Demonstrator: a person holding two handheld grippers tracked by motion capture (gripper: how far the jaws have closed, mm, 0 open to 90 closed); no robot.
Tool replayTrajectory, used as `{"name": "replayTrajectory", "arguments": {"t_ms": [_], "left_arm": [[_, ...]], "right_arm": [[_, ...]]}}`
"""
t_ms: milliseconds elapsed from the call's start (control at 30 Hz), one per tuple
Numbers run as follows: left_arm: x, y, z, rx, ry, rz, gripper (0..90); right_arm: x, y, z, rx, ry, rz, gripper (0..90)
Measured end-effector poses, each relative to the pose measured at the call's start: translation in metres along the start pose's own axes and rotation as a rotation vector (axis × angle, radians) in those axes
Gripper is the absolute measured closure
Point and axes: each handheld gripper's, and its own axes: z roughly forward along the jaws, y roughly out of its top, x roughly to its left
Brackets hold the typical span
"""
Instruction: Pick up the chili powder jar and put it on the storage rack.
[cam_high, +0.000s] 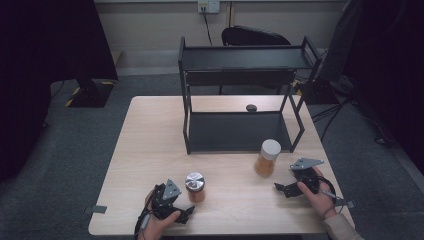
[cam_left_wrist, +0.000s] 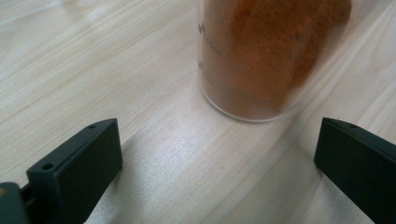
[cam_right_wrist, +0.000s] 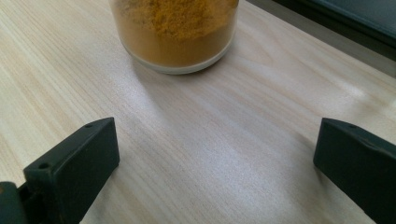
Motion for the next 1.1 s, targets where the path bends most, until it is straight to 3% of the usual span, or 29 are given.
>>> {"name": "replayTrajectory", "arguments": {"t_ms": [367, 733, 1100], "left_arm": [[0.005, 0.002, 0.003, -0.05, -0.047, -0.065, 1.5], [0.006, 0.013, 0.011, -0.067, -0.066, -0.06, 3.1], [0.006, 0.019, 0.02, -0.082, -0.09, -0.041, 14.9]], "right_arm": [[0.0, 0.0, 0.0, 0.0, 0.0, 0.0, 0.0], [0.0, 0.0, 0.0, 0.0, 0.0, 0.0, 0.0], [0.0, 0.0, 0.0, 0.0, 0.0, 0.0, 0.0]]}}
